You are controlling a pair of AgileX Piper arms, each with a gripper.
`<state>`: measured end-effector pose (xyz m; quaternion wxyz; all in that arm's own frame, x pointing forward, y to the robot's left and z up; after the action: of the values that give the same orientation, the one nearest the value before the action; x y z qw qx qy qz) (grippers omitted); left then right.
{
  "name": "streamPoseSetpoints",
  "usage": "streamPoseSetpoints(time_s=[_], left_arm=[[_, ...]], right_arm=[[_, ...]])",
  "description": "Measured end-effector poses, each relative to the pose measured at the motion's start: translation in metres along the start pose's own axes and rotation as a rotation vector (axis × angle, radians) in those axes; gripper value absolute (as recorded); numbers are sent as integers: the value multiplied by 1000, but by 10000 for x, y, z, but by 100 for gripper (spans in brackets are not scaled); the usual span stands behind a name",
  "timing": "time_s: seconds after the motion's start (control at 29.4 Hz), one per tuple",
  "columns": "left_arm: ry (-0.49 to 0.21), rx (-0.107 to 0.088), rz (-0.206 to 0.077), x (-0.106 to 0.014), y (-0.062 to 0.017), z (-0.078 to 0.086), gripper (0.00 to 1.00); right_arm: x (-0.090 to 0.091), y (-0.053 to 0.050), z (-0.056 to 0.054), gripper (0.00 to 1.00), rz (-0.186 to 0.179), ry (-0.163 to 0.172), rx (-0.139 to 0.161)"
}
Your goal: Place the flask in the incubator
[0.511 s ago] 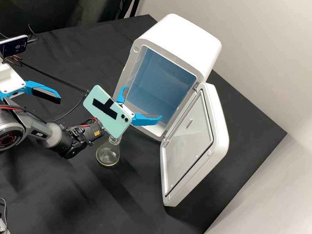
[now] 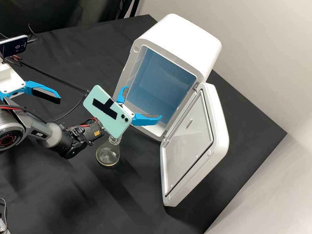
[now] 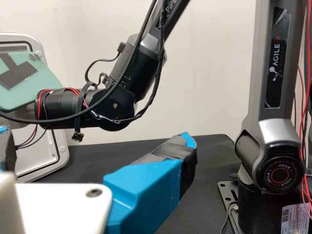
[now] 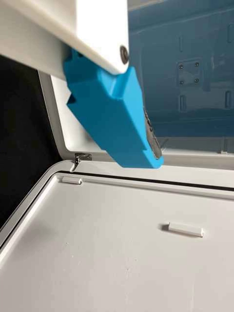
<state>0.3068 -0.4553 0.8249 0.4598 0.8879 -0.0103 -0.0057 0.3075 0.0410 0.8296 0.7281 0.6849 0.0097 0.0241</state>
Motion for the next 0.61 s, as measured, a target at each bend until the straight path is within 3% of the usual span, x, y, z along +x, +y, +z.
streamPoseSetpoints(time_s=[0.17, 0.41, 0.51, 0.61], left_arm=[[3, -26, -26, -51, -64, -15, 100], [41, -31, -95, -209, -229, -118, 100], [61, -33, -111, -254, -266, -173, 100], [80, -46, -122, -279, -292, -232, 100]], right_arm=[[0, 0, 0, 100, 0, 0, 0], [0, 0, 0, 100, 0, 0, 0], [0, 0, 0, 100, 0, 0, 0], [0, 0, 0, 100, 0, 0, 0]])
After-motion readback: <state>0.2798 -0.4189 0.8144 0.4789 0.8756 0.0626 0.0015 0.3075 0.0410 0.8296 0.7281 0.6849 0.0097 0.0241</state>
